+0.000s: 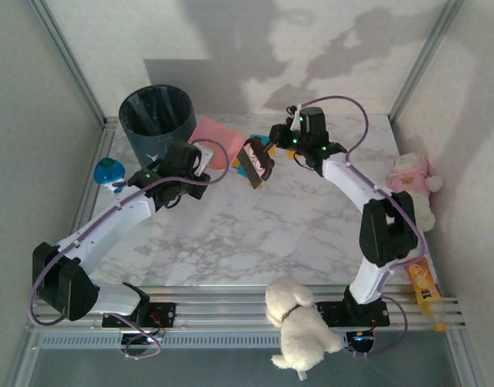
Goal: Sweep away the paper scraps from the table
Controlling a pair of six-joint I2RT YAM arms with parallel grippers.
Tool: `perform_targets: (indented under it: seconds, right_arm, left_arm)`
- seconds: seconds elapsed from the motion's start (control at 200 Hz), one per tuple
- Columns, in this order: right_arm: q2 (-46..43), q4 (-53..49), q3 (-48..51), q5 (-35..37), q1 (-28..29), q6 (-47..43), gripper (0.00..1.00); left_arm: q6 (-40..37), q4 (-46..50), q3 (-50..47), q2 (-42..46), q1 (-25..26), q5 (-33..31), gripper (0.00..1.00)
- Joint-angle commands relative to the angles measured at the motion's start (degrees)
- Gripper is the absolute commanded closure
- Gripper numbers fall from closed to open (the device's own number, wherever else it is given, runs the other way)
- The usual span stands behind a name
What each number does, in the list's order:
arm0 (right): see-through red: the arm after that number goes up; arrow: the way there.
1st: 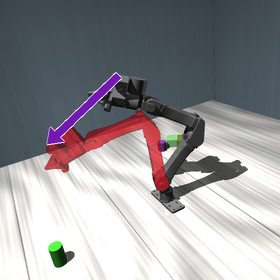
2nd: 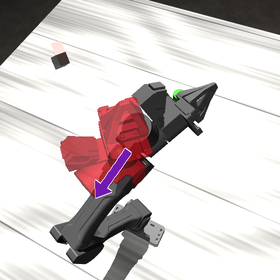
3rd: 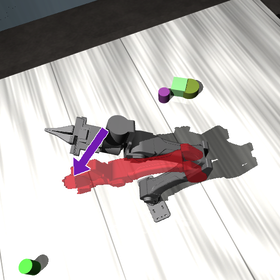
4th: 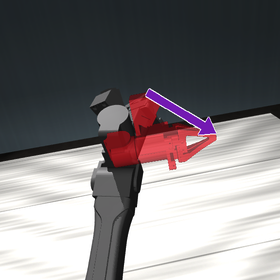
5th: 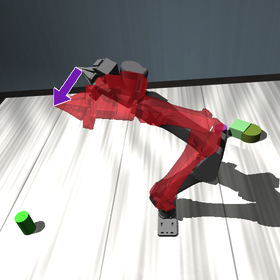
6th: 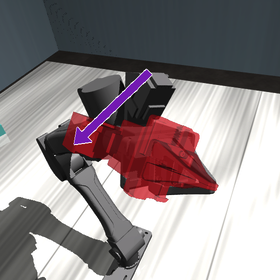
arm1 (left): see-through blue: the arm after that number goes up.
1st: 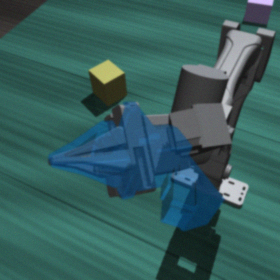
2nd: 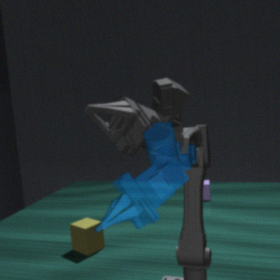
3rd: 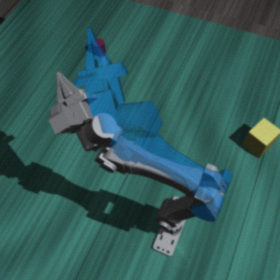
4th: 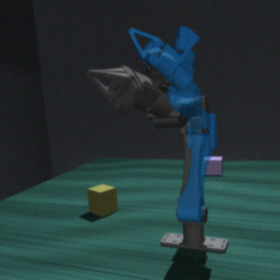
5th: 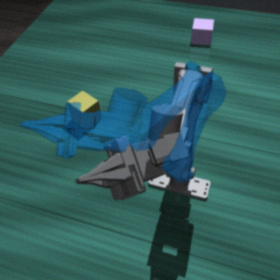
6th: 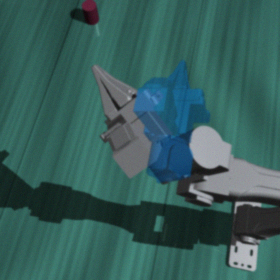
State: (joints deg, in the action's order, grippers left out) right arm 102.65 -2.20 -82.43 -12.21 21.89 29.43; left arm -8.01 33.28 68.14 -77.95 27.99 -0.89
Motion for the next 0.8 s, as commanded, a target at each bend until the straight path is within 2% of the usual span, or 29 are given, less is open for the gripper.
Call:
perform_targets:
  seconds: [0.0, 0.195, 0.376, 0.546, 0.791]
  right_arm:
    - [4.17, -0.83, -6.65, -1.93, -0.1, 4.46, 1.0]
    - [13.96, -7.38, -18.66, -3.67, -0.03, 7.43, 1.0]
    - [20.14, -15.8, -28.48, -0.9, 0.55, 8.32, 1.0]
    - [23.66, -20.89, -33.09, 0.53, 0.65, 8.01, 1.0]
    - [24.55, -24.92, -32.3, 3.24, 0.32, 6.84, 1.0]
  left_arm:
    - [-0.78, -0.37, -0.79, 1.83, 0.43, 0.01, 1.0]
    - [-0.68, -0.41, -2.03, 2.28, 0.49, 0.64, 1.0]
    - [-0.39, -0.19, -2.39, 2.2, 0.58, 1.78, 1.0]
    - [-0.54, -0.14, -3.06, 2.08, 0.65, 1.84, 1.0]
    - [-0.77, -0.68, -3.01, 2.23, 0.74, 2.0, 1.0]
